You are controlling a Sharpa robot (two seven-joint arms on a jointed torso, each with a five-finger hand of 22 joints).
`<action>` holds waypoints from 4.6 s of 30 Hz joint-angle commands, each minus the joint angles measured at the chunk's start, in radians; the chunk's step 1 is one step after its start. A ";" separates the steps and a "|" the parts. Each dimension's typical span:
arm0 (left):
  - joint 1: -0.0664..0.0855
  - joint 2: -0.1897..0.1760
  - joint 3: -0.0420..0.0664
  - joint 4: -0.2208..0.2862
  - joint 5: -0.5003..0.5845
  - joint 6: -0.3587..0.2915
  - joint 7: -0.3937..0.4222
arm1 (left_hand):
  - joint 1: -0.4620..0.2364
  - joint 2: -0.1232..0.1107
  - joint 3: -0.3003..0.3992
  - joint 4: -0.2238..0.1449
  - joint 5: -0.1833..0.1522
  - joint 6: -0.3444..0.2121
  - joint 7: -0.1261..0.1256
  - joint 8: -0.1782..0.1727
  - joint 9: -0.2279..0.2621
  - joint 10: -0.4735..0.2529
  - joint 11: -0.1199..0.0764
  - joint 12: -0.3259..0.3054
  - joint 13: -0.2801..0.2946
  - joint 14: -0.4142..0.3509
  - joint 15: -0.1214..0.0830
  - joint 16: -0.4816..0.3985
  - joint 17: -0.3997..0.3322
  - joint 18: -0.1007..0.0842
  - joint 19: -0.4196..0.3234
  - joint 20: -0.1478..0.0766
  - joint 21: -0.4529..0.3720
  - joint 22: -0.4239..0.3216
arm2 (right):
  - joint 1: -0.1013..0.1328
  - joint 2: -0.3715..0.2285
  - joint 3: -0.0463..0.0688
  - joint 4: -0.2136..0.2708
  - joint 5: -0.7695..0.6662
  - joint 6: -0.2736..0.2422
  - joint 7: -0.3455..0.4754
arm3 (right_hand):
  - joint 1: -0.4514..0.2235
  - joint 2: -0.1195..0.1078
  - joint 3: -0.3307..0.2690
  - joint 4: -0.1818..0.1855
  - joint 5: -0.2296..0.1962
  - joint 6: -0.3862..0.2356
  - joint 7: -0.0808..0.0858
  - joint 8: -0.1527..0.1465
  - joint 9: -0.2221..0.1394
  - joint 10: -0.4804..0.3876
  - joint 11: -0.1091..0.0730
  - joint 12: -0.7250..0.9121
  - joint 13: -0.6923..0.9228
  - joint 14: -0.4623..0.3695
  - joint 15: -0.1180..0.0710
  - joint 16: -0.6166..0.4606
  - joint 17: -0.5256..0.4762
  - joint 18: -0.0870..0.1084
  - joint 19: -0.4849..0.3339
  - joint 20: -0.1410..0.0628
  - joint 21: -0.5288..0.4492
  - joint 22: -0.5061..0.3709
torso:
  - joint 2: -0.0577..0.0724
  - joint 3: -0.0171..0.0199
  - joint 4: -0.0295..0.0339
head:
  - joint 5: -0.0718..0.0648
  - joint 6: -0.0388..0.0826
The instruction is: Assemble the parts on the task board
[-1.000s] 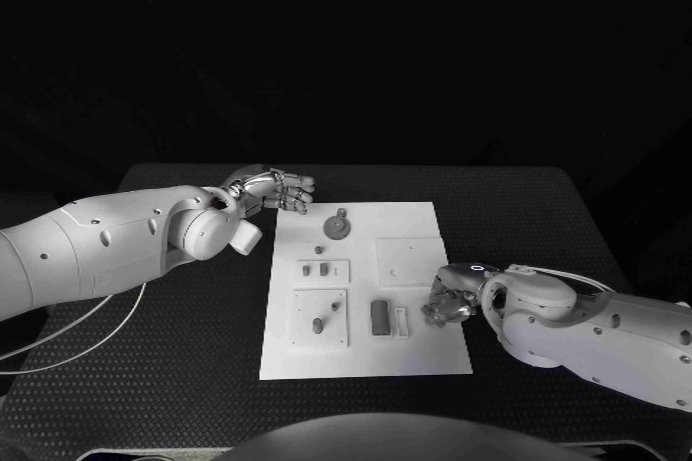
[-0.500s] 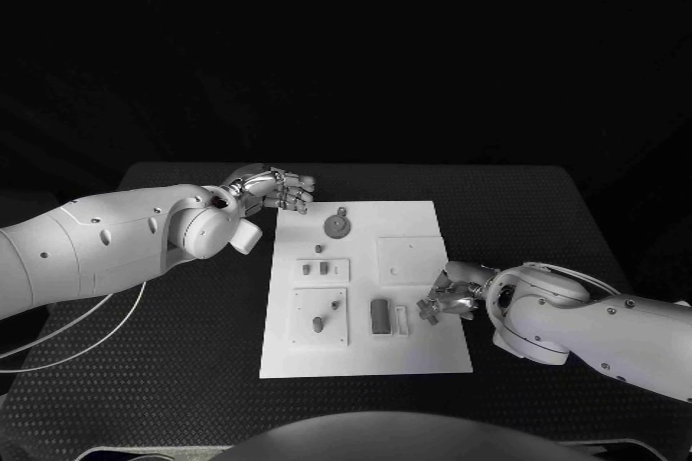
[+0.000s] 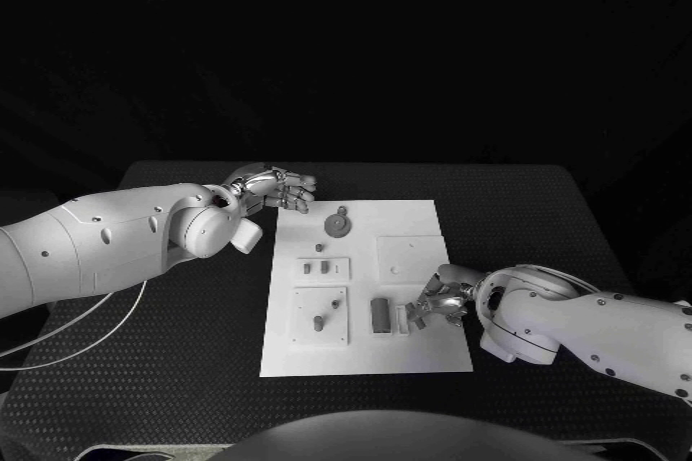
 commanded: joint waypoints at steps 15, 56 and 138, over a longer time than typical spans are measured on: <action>0.001 0.003 0.001 0.002 -0.005 0.007 -0.001 | 0.006 0.002 0.006 -0.001 0.003 -0.006 0.001 -0.003 -0.002 0.002 0.006 -0.006 -0.001 -0.002 0.006 -0.005 0.001 -0.004 -0.006 0.002 -0.001 -0.001 | -0.004 0.044 -0.003 -0.036 0.010 0.033 -0.005 | -0.019 -0.002 -0.014 0.002 0.004 0.010 0.002 -0.002 -0.005 0.000 0.000 -0.010 -0.006 -0.004 -0.004 0.003 -0.006 0.020 0.001 0.000 0.003 0.013 | 0.000 -0.0001 0.0002 | 0.006 0.002; 0.001 0.002 0.001 0.001 -0.006 0.012 -0.006 | 0.003 0.002 0.006 0.002 0.003 -0.004 0.000 -0.002 -0.002 0.000 0.007 -0.009 -0.002 -0.003 0.007 -0.007 0.001 -0.005 -0.007 0.003 -0.001 -0.001 | -0.008 0.055 -0.005 -0.047 0.083 0.081 0.017 | -0.102 0.047 -0.023 0.003 0.004 0.017 0.001 -0.004 -0.021 0.004 -0.001 -0.009 -0.005 -0.007 -0.005 0.003 -0.018 0.020 0.001 0.000 -0.002 0.008 | 0.000 0.0001 0.0005 | 0.010 -0.003; 0.001 0.000 0.001 0.000 -0.007 0.011 -0.008 | 0.004 0.001 0.007 0.002 0.003 -0.006 0.001 -0.003 -0.003 0.001 0.008 -0.011 -0.002 -0.003 0.007 -0.008 0.002 -0.005 -0.008 0.003 -0.001 -0.001 | -0.026 0.055 -0.005 -0.080 0.045 0.051 0.079 | 0.006 -0.054 -0.008 0.003 0.004 0.007 0.005 0.001 -0.031 -0.011 0.004 -0.027 -0.021 -0.016 -0.001 0.003 -0.044 0.017 0.001 0.002 -0.003 0.010 | 0.000 0.0004 0.0004 | 0.010 -0.006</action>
